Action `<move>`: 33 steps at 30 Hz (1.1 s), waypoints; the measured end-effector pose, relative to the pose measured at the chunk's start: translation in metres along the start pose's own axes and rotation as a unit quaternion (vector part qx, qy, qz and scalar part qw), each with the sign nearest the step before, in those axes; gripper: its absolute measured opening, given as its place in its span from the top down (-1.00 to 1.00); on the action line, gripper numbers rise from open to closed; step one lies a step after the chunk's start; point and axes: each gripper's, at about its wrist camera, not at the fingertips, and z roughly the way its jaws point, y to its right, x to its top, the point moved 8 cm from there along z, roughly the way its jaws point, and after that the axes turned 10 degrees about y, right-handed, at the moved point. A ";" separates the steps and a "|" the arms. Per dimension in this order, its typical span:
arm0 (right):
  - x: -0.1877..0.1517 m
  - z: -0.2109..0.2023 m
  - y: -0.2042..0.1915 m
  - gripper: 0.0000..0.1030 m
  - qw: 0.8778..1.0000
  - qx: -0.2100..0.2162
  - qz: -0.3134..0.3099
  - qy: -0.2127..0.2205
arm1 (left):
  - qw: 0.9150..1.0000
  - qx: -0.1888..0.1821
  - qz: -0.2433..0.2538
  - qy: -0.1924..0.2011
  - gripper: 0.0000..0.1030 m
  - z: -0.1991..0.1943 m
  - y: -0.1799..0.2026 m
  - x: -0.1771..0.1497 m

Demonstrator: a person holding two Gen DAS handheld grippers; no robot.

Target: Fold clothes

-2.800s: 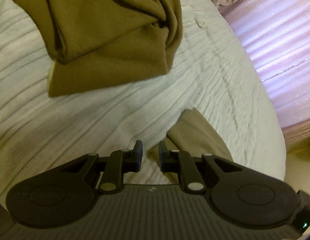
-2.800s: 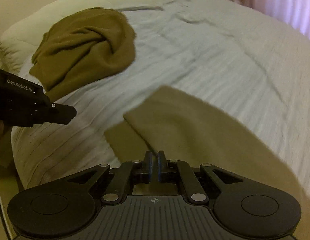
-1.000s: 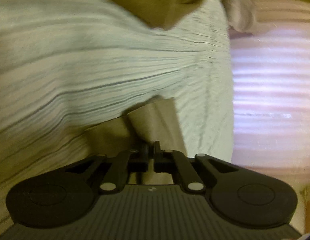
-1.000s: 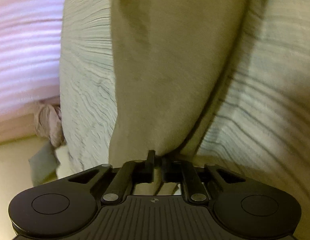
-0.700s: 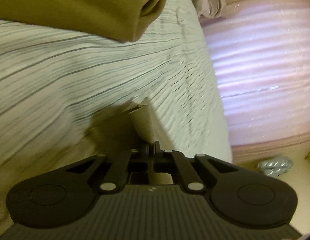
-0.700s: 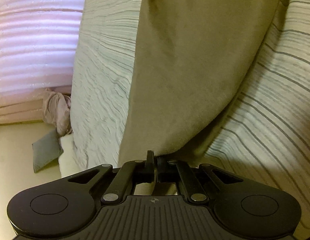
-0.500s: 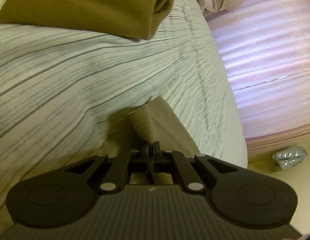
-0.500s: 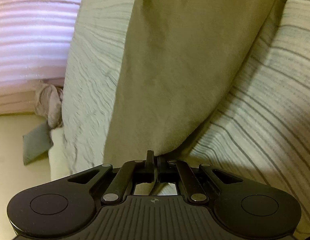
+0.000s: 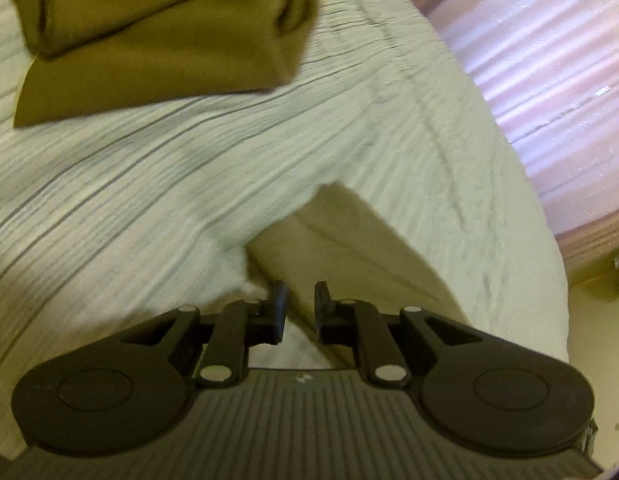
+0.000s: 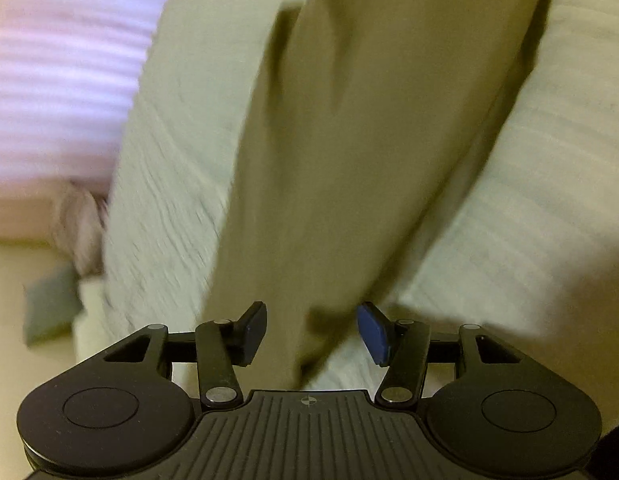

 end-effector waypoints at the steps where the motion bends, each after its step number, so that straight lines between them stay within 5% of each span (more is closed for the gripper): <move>1: 0.012 -0.006 0.002 0.10 1.000 0.013 0.008 0.013 | 1.000 -0.013 0.007 -0.003 0.82 -0.002 0.012 -0.003; 6: 0.055 0.004 0.014 0.15 0.997 0.000 -0.070 0.025 | 0.994 -0.074 0.075 -0.034 0.81 0.013 0.089 -0.055; 9: 0.061 0.009 0.024 0.15 0.978 -0.061 -0.198 0.024 | 0.992 -0.056 0.093 -0.068 0.81 0.028 0.116 -0.104; 13: 0.079 -0.026 0.037 0.14 0.958 -0.110 -0.264 0.012 | 0.989 -0.034 0.115 -0.086 0.81 0.012 0.146 -0.153; 21: 0.210 -0.092 0.059 0.14 0.937 -0.127 -0.311 0.096 | 0.972 -0.070 0.209 -0.087 0.69 0.007 0.245 -0.212; 27: 0.306 -0.093 0.065 0.13 0.930 -0.110 -0.323 0.139 | 0.941 -0.147 0.287 -0.105 0.53 0.046 0.344 -0.244; 33: 0.341 -0.058 0.065 0.13 0.954 -0.063 -0.272 0.107 | 0.898 -0.197 0.373 -0.125 0.31 0.101 0.425 -0.265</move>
